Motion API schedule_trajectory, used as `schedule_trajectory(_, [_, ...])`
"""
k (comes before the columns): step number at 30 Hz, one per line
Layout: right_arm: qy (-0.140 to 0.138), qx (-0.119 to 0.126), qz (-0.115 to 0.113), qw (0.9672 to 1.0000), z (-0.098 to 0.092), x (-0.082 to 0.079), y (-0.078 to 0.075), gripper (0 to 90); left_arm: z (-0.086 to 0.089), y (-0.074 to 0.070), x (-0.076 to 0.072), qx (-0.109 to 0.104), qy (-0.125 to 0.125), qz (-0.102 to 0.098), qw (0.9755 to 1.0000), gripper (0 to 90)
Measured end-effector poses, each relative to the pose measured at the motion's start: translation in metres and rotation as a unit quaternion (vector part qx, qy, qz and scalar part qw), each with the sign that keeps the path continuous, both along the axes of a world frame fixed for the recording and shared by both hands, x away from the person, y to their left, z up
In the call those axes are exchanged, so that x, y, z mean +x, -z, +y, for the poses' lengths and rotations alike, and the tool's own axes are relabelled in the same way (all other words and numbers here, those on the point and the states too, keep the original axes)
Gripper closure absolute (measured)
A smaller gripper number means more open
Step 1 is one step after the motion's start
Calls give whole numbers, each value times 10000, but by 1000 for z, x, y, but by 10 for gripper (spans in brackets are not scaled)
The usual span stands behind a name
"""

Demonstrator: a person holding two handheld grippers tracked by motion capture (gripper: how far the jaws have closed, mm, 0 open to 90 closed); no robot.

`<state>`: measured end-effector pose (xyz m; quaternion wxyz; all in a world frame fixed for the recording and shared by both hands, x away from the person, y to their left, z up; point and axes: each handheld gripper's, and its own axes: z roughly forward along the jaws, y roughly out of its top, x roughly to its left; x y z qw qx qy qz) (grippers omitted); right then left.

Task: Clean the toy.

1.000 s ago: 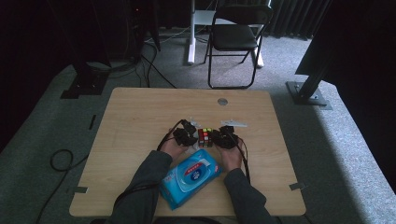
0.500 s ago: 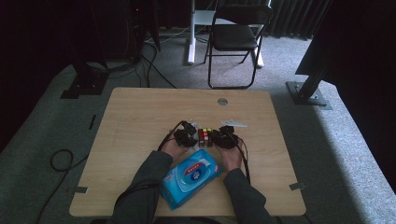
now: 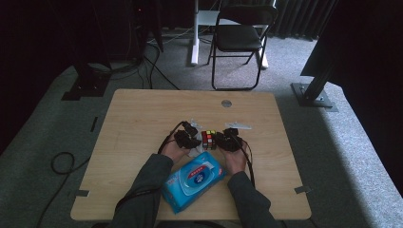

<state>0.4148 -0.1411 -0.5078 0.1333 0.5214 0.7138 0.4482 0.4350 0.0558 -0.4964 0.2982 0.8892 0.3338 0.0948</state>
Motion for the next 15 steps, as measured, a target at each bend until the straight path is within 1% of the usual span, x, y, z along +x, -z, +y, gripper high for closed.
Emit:
schedule_trajectory(8, [-5,4,1,10000,0,0,0,702,1,-7,-4,-96,92,-17,9999,838])
schedule_trajectory(9, [-7,4,1,10000,0,0,0,702,2,-9,-5,-165,111,-15,9998,838])
schedule_trajectory(12, [-8,5,1,10000,0,0,0,702,2,-11,-7,-265,138,-29,9995,838])
schedule_trajectory(15, [-5,6,1,10000,0,0,0,702,1,-13,-9,-264,211,-69,9994,838])
